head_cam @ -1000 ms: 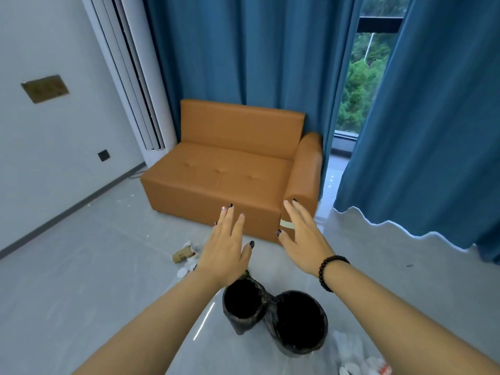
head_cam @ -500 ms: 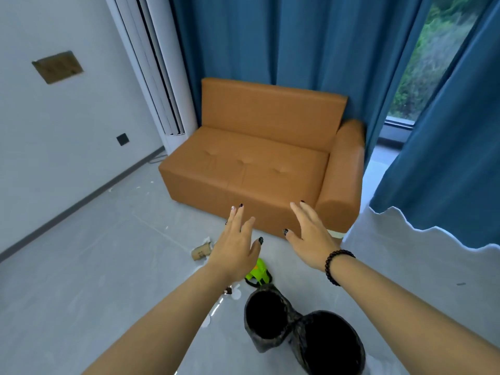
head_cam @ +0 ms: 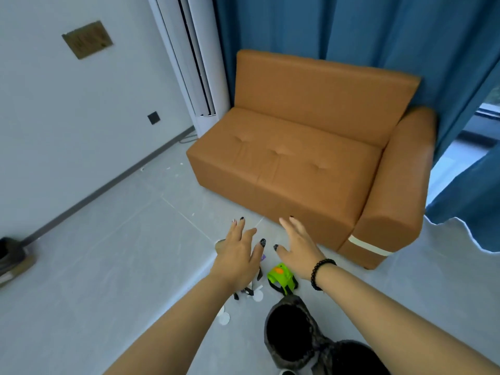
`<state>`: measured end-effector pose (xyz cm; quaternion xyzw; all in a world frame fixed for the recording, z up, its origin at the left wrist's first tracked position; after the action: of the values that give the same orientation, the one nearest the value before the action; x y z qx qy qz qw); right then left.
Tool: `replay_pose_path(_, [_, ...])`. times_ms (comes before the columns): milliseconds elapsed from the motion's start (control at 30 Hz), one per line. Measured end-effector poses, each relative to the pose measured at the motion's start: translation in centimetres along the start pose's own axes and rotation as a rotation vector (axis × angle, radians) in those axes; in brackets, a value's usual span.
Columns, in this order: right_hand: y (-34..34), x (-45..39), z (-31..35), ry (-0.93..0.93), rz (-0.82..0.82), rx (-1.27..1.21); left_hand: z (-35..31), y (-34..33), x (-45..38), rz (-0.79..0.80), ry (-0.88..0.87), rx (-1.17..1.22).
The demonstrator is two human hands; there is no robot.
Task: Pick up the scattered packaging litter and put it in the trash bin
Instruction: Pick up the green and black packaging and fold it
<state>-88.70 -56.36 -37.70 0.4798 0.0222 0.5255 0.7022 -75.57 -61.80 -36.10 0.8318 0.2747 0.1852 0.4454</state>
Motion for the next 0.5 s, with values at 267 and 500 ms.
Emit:
replay_pose_path(267, [-2.9,-6.0,3.9,-0.024,0.031,0.031,7.5,2.1,-3.5,0.037,0.035,0.144])
replay_pose_path(500, [-8.3,-12.0,7.3,-0.177,-0.002,-0.027,16.7,2.4,-8.0,0.154,-0.035,0.214])
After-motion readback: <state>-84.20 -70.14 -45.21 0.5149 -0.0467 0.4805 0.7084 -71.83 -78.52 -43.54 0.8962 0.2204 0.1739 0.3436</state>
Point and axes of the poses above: each hand's wrist, its own x-axis away from the middle knuckle, its own y-axis out of the back of the hand, z = x × y, the point moved 8 cm from there along -x, towards the middle knuckle, and after that the axes turned 15 degrees about -y, right-handed, at the moved point
